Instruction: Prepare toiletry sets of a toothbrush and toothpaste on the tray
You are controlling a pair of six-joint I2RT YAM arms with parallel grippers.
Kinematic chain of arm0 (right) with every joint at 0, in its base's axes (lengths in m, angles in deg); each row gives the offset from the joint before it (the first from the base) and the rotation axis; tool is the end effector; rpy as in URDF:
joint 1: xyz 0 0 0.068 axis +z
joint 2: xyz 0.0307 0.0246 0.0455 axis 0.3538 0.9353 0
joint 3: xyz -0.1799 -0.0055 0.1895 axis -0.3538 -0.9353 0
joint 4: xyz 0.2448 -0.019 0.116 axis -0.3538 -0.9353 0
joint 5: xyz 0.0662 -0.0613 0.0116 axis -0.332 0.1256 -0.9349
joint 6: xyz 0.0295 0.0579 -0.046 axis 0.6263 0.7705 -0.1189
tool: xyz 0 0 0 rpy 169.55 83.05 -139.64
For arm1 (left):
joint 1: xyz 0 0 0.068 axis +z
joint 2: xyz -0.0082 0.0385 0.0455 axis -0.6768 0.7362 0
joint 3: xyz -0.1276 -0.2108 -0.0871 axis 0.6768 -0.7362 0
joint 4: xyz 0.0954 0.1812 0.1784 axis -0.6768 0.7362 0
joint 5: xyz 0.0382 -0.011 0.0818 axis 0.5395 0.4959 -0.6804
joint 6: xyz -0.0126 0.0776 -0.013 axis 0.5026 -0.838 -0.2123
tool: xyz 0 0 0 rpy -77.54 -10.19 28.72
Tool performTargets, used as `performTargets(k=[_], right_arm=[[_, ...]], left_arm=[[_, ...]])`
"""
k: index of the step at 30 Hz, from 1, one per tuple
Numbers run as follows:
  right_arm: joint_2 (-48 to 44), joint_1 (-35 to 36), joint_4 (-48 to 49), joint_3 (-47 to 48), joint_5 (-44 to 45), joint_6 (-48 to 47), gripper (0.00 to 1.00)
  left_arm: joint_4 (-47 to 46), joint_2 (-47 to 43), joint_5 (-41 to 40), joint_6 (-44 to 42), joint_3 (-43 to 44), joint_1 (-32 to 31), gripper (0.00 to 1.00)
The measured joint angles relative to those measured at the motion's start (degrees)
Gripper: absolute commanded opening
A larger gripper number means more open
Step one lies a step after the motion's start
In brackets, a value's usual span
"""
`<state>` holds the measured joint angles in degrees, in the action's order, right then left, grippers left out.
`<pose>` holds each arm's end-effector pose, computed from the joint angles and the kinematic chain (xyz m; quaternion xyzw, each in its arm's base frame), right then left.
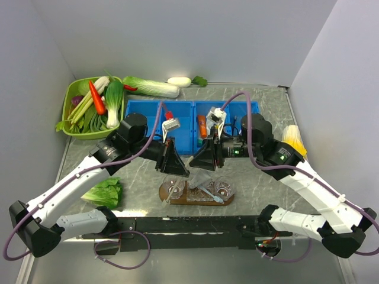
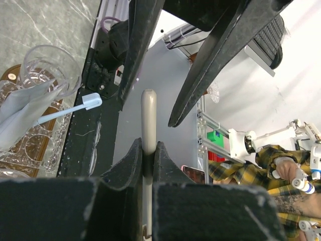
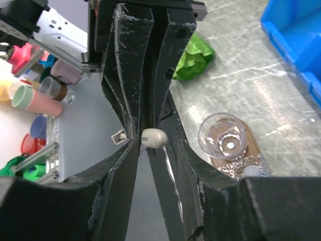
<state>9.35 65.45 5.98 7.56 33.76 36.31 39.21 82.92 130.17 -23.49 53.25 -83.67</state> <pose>0.1485 0.2047 0.3993 -0.3595 0.6967 0.5102 0.3536 0.1609 -0.2167 0.3558 0.3301 0.7013 -0.6097 0.1658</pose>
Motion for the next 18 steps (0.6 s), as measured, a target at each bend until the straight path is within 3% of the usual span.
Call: performTargets(k=[12,16,18], right_arm=[[0.3,-0.3,4.3,-1.9,-3.5,3.3,0.23],[0.3,-0.4,4.6,-2.1,-4.4,4.8,0.00],[0.3,-0.5,4.9,-2.3,-5.5,6.0,0.00]], left_arm=[[-1.2,0.1,0.9,0.0,-0.2,-0.4,0.01],[-2.4,0.1,1.9,-0.4,-0.9,-0.4,0.01],[-3.1,-0.1,2.3,-0.8,-1.2,-0.6,0.07]])
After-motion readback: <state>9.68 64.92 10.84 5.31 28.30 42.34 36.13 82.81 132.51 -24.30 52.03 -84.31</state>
